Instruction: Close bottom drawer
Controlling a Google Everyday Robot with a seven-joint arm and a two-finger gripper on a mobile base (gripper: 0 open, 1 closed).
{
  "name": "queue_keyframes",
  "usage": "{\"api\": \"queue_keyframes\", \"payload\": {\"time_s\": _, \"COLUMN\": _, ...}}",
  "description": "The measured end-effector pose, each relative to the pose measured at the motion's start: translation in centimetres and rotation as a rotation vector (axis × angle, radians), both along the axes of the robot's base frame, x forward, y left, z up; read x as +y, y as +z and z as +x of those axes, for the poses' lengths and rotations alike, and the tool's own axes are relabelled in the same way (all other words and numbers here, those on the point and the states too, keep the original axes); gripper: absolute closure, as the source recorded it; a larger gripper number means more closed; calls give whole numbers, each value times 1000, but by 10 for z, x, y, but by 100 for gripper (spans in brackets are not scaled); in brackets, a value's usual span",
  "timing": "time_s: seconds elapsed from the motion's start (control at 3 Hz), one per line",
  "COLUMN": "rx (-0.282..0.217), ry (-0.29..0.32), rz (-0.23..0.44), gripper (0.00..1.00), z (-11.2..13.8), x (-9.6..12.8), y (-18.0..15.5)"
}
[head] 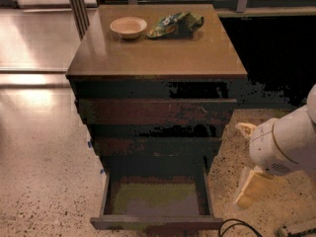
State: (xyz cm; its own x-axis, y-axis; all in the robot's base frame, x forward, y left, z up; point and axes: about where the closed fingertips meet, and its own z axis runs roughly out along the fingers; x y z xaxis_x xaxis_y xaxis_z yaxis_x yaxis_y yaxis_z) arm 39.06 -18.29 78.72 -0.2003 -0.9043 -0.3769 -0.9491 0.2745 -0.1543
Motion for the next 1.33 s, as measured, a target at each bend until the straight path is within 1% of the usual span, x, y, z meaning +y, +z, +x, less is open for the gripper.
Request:
{"api": "queue_keyframes", "payload": {"time_s": 0.33, "rx": 46, "ry": 18, "rz": 42, "gripper": 0, "z": -12, "x": 19, "y": -54}}
{"api": "queue_keyframes", "payload": {"time_s": 0.67, "rx": 46, "ry": 18, "rz": 42, "gripper": 0, "z": -12, "x": 19, "y": -54}}
{"api": "queue_keyframes", "payload": {"time_s": 1.0, "rx": 53, "ry": 44, "rz": 79, "gripper": 0, "z": -12, "x": 23, "y": -76}}
{"api": "queue_keyframes", "payload": {"time_s": 1.33, "rx": 63, "ry": 108, "rz": 137, "gripper": 0, "z": -6, "x": 36, "y": -111}}
